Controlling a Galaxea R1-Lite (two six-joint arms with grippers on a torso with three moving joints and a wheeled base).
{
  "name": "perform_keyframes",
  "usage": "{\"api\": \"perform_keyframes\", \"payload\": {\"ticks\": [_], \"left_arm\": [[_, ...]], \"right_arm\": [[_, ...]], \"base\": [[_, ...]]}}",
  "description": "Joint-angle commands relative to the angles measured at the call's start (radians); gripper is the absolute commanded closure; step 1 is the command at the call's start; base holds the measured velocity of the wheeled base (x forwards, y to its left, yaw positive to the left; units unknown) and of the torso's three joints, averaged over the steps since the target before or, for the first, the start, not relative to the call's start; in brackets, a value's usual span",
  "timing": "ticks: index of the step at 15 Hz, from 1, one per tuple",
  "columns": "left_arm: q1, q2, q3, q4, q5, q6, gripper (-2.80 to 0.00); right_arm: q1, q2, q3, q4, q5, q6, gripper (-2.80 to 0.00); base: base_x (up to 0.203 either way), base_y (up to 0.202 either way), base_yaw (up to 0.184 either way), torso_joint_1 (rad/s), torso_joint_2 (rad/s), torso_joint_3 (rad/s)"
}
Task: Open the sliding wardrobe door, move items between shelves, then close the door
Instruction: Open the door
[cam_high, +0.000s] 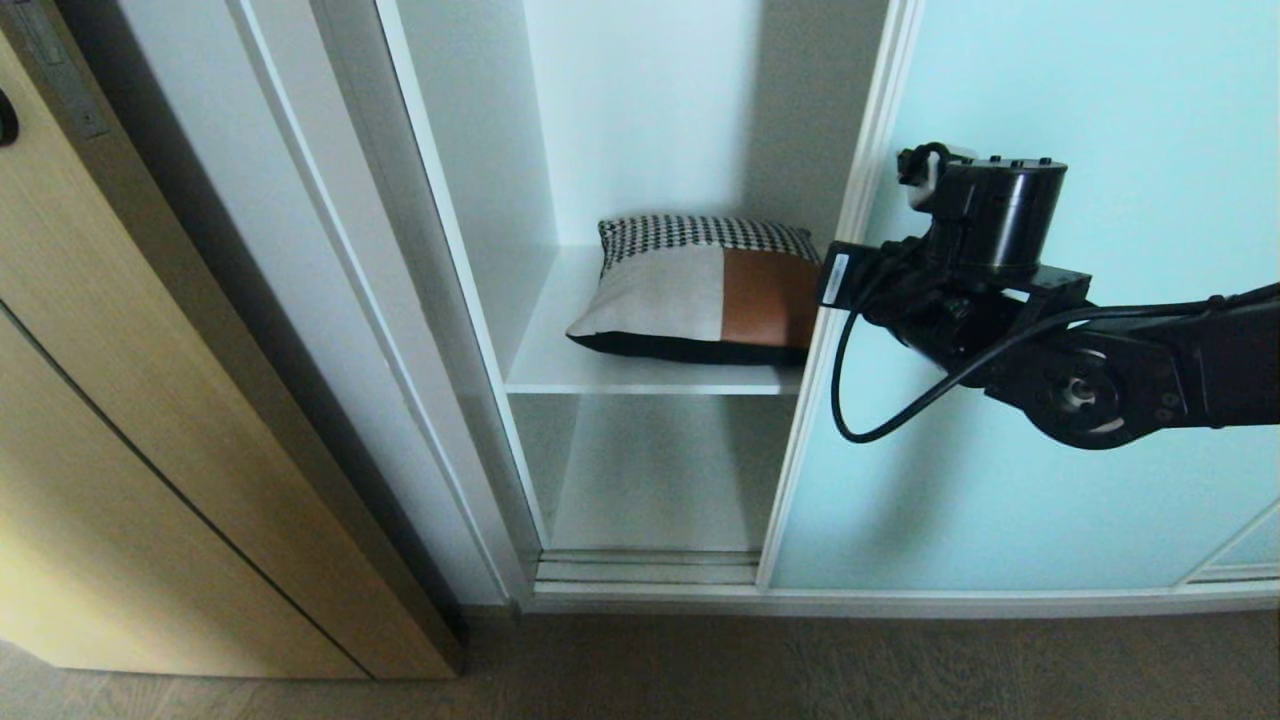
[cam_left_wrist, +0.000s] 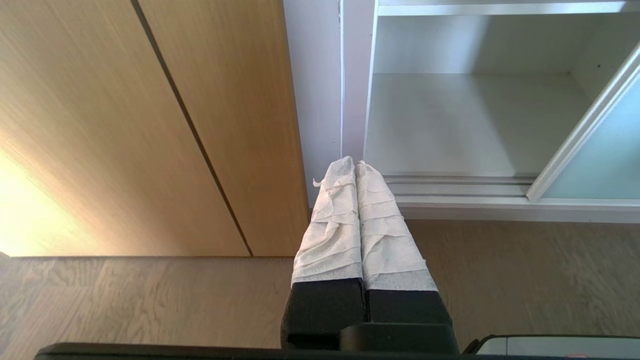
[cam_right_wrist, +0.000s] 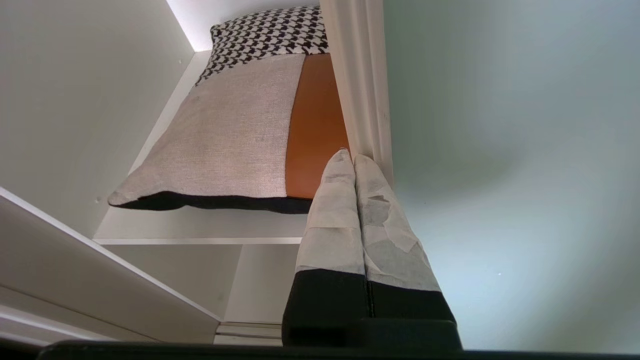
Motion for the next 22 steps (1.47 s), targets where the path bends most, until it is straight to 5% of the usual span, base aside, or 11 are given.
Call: {"api": "perform_keyframes", "payload": {"ticks": [1, 15, 22], "left_arm": [[0.0, 0.002, 0.002, 0.0, 0.0, -0.001, 0.0], [0.0, 0.002, 0.002, 0.0, 0.0, 0.001, 0.0], [0.0, 0.002, 0.002, 0.0, 0.0, 0.001, 0.0]], "right_arm": [[-0.024, 0.011, -0.005, -0.003, -0.002, 0.0, 0.0], [-0.191, -0.052, 0.023, -0.005, 0.012, 0.016, 0.0], [-0.227, -0.176, 0.118, -0.002, 0.092, 0.017, 0.0]], "base": [[0.0, 0.0, 0.0, 0.0, 0.0, 0.0], [0.0, 0.0, 0.0, 0.0, 0.0, 0.0], [0.0, 0.0, 0.0, 0.0, 0.0, 0.0]]}}
